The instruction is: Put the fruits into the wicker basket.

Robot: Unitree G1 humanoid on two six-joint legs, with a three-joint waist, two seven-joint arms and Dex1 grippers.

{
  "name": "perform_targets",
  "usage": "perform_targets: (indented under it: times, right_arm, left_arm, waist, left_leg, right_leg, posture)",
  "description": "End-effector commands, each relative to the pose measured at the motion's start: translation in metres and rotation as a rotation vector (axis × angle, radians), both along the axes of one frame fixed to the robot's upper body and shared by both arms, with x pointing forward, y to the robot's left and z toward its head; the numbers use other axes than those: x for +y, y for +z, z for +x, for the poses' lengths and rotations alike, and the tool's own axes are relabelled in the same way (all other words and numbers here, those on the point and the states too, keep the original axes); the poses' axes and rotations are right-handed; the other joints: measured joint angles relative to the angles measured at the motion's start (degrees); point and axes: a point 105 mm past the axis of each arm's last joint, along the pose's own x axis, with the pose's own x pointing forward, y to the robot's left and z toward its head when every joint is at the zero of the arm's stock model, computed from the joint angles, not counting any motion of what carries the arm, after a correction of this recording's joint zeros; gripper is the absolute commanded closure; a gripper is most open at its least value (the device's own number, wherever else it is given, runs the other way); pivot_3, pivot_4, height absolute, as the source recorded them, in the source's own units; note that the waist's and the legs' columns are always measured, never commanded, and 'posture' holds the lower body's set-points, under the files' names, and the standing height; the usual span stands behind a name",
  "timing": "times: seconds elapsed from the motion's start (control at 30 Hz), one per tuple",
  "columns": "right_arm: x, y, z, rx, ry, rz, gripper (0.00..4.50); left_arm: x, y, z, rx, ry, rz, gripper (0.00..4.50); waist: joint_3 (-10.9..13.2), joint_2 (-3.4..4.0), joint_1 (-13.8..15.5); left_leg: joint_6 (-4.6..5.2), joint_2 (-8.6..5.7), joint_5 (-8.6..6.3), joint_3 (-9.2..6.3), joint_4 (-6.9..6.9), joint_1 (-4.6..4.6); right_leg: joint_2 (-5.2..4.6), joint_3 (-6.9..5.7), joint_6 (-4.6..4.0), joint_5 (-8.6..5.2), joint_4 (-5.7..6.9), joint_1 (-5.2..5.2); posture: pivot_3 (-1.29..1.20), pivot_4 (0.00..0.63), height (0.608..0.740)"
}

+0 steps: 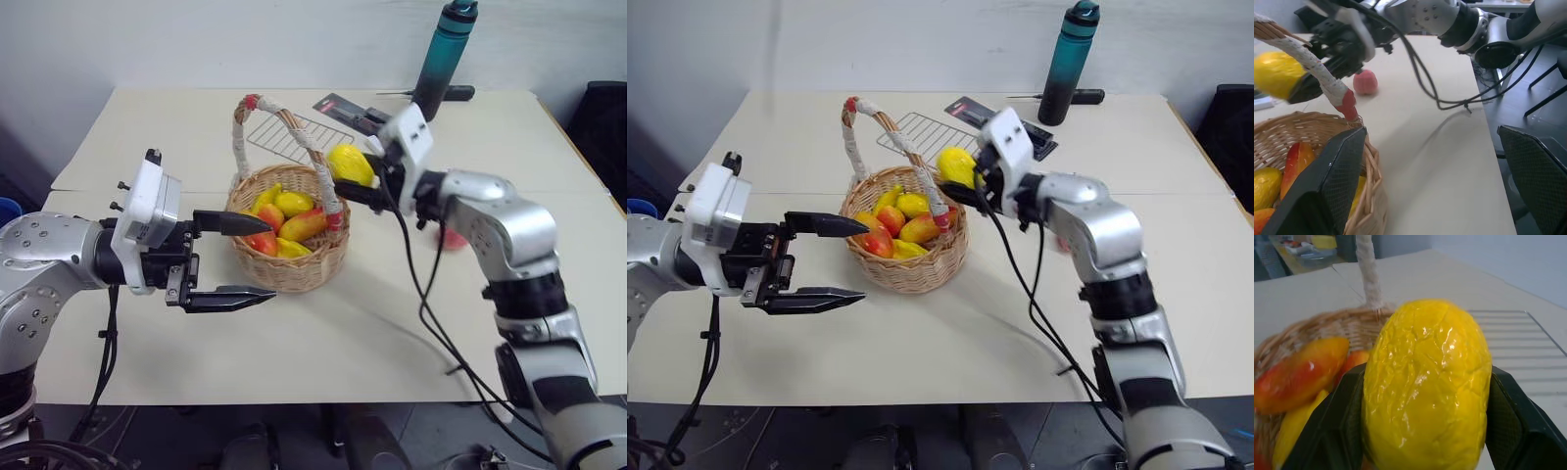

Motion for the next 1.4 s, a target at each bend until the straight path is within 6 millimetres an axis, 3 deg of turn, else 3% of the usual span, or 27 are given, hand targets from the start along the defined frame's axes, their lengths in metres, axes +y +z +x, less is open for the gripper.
perform_targets:
  times: [0.03, 0.1, 0.2, 0.3, 0.47, 0.6, 0.77, 0.9, 1.07, 1.4]
  right_arm:
    - [0.016, 0.011, -0.001, 0.002, 0.114, 0.004, 0.56]
    - [0.019, 0.014, 0.003, -0.016, 0.116, -0.008, 0.04]
    - [0.011, 0.02, 0.007, -0.054, 0.09, -0.023, 0.04]
    - [-0.023, 0.029, -0.003, -0.12, 0.049, -0.042, 0.04]
    - [-0.105, 0.028, -0.042, -0.07, -0.088, -0.038, 0.04]
    - [-0.164, 0.0, -0.058, 0.074, -0.341, -0.033, 0.04]
    - [-0.202, -0.042, -0.065, 0.11, -0.59, -0.097, 0.04]
    - [-0.202, -0.065, -0.057, 0.141, -0.66, -0.027, 0.04]
    - [-0.207, -0.08, -0.03, 0.154, -0.777, 0.05, 0.04]
    - [-0.179, -0.106, 0.011, 0.23, -0.743, 0.093, 0.04]
  left_arm:
    - [0.002, 0.013, 0.002, -0.086, 0.03, -0.006, 0.0]
    - [0.003, 0.015, 0.004, -0.091, 0.042, -0.013, 0.0]
    - [0.0, 0.012, 0.005, -0.09, 0.046, -0.015, 0.0]
    - [-0.002, 0.009, 0.002, -0.085, 0.036, -0.014, 0.0]
    - [0.0, 0.009, -0.001, -0.081, 0.034, 0.002, 0.0]
    - [0.002, 0.009, -0.003, -0.069, 0.031, 0.01, 0.0]
    - [-0.002, 0.009, 0.0, -0.066, 0.014, -0.005, 0.0]
    - [-0.01, 0.012, 0.0, -0.075, -0.011, -0.029, 0.0]
    - [-0.015, 0.016, 0.0, -0.092, -0.032, -0.039, 0.0]
    - [-0.018, 0.018, 0.002, -0.107, -0.045, -0.04, 0.0]
  waist:
    - [0.0, 0.0, 0.05]
    - [-0.01, 0.0, 0.09]
    - [-0.01, 0.0, 0.16]
    - [0.0, 0.02, 0.35]
    - [0.0, 0.01, 2.05]
    - [-0.01, -0.01, 1.66]
    - [0.0, -0.02, 1.11]
    - [0.04, -0.09, 0.42]
    - [0.04, -0.1, -0.13]
    - [0.04, -0.09, -0.05]
  left_leg:
    - [-0.02, 0.01, -0.01, 0.0, -0.03, -0.07]
    - [-0.05, 0.04, -0.05, 0.0, -0.05, -0.25]
    - [-0.07, 0.04, -0.06, -0.04, 0.07, -0.95]
    - [-0.05, 0.05, -0.07, -0.06, 0.03, -1.01]
    - [-0.03, 0.04, -0.13, -0.24, -0.01, -1.12]
    - [-0.04, 0.03, -0.13, -0.2, 0.04, -0.94]
    - [-0.17, -0.01, 0.09, -0.06, 0.06, -0.66]
    - [0.04, -0.11, 0.46, -0.03, 0.02, -0.66]
    - [0.09, -0.15, 0.68, -0.04, 0.01, -0.62]
    - [-0.13, -0.09, 0.75, -0.04, -0.08, -0.73]
  right_leg:
    - [0.0, -0.02, 0.0, 0.0, -0.02, -0.08]
    - [-0.03, -0.08, 0.0, -0.02, -0.04, -0.26]
    - [-0.15, -0.22, 0.01, -0.01, 0.2, -0.9]
    - [-0.21, -0.29, 0.01, -0.02, 0.13, -0.91]
    - [-0.24, -0.44, 0.03, -0.03, -0.11, -0.87]
    - [-0.22, -0.37, 0.04, -0.04, -0.22, -0.73]
    - [-0.01, -0.02, 0.02, -0.02, 0.02, -0.63]
    - [0.02, 0.09, 0.05, 0.34, 0.02, -0.63]
    - [0.03, 0.11, 0.08, 0.52, 0.02, -0.61]
    - [0.07, 0.1, -0.08, 0.57, -0.01, -0.72]
  posture:
    - [0.0, 0.15, 0.74]
    - [0.0, 0.15, 0.74]
    - [0.0, 0.15, 0.74]
    - [0.0, 0.15, 0.74]
    - [0.0, 0.15, 0.74]
    - [0.0, 0.15, 0.74]
    - [0.0, 0.15, 0.74]
    - [0.0, 0.15, 0.74]
    - [0.0, 0.15, 0.74]
    - [0.0, 0.15, 0.74]
